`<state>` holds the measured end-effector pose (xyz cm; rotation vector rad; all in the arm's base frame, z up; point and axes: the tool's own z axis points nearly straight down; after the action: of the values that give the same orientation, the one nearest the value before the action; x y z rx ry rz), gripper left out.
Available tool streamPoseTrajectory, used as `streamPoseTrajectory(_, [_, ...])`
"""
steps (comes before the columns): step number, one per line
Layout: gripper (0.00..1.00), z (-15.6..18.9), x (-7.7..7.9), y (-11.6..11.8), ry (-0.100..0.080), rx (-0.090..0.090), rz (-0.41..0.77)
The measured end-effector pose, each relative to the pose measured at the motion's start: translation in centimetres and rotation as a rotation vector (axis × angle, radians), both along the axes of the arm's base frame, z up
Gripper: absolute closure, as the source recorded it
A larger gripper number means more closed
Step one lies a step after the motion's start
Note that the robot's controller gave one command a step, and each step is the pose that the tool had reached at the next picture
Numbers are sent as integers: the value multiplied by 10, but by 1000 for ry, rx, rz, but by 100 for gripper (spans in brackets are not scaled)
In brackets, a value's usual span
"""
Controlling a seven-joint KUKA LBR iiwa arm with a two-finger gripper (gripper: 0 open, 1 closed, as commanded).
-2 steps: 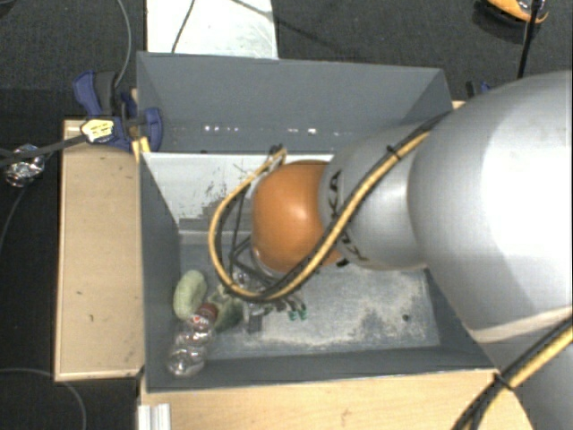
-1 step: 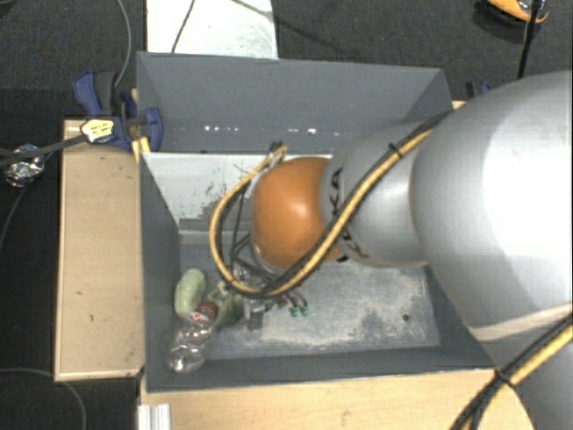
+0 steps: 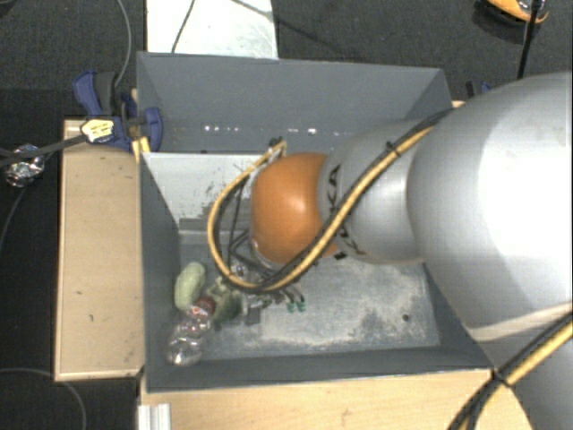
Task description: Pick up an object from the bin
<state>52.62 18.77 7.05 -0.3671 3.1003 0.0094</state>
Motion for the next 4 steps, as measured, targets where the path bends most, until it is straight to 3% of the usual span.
streamPoseTrajectory(4, [100,0,16,-8,-3,-1,96])
